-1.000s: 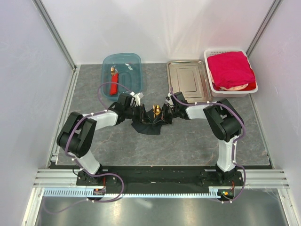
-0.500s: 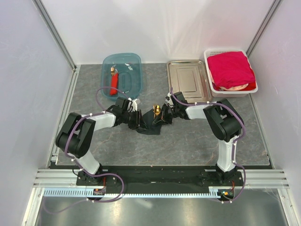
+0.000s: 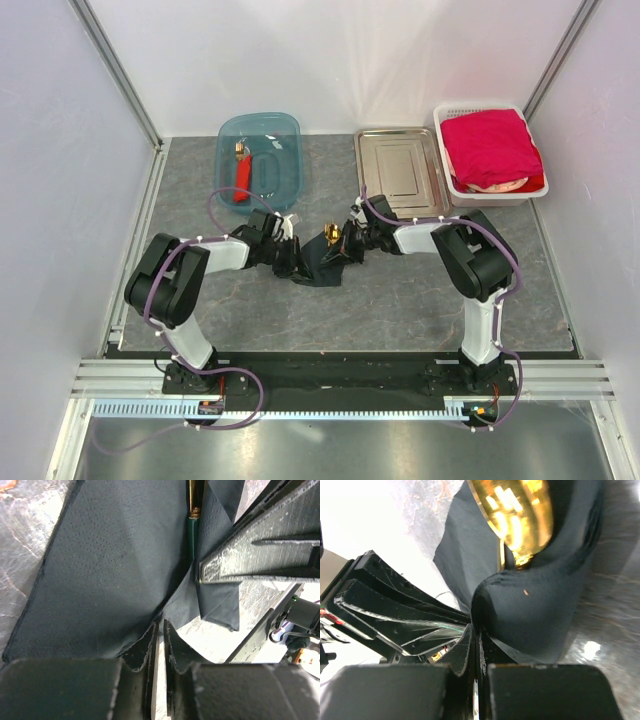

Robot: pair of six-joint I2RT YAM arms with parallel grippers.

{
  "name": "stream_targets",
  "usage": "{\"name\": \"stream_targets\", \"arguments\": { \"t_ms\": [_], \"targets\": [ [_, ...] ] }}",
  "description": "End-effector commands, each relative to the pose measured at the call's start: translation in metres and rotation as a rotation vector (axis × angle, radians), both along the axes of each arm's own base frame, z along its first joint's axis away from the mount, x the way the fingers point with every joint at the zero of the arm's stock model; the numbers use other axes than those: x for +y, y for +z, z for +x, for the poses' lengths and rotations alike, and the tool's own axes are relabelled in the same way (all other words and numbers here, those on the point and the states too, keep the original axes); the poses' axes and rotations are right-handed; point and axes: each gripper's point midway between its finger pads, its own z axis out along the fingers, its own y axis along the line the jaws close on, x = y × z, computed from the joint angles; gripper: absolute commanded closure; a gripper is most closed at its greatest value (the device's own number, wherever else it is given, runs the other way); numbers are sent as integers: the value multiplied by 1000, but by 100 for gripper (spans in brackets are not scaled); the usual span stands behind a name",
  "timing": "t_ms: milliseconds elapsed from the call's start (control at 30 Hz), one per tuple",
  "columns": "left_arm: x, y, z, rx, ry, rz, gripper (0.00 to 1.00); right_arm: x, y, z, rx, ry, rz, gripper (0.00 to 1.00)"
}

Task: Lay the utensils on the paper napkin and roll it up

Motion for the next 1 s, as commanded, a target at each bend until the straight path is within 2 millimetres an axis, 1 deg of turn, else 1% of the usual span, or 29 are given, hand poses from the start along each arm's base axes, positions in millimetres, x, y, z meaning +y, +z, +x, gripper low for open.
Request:
{"name": "stream_targets", "arguments": {
  "t_ms": [0, 100, 200, 333, 467, 567, 633, 667, 733, 767, 833, 867, 933, 967],
  "targets": [
    [-3, -5, 6, -17, -10, 9, 91, 17, 19, 4, -37, 12, 54, 100],
    [-4, -7, 5, -9, -17, 5, 94, 17, 12, 5, -19, -1, 51, 100],
    [-4, -8, 6, -11, -15, 6, 95, 19, 7, 6, -11, -11, 57, 100],
    [-5, -10, 5, -6, -17, 6, 95, 23, 6, 8, -18, -11, 73, 100],
    [-6, -7, 5, -5, -17, -7, 95, 21, -5, 6, 0, -16, 54, 100],
    [-8, 0, 4, -13, -22, -28, 94, 21, -10, 4, 14, -27, 55, 100],
    [-9, 8, 4, -30, -25, -43, 93, 21, -10, 5, 14, -27, 58, 100],
    [-9, 11, 2, -36, -29, -46, 90, 20, -11, 4, 16, -25, 59, 96],
    [-10, 23, 1, -67, -38, -67, 87, 20, -10, 2, 15, -17, 56, 92],
    [-9, 24, 0, -69, -39, -70, 84, 19, -10, 2, 14, -14, 56, 87],
    [-9, 36, 0, -107, -46, -86, 80, 17, -10, 1, 16, -14, 50, 80],
    [-9, 39, 0, -118, -47, -87, 77, 17, -9, 2, 10, -15, 51, 74],
    [-8, 44, 0, -128, -47, -97, 74, 15, -10, 1, 12, -20, 46, 68],
    [-8, 48, -2, -131, -40, -104, 71, 14, -10, 1, 13, -22, 46, 59]
  ]
}}
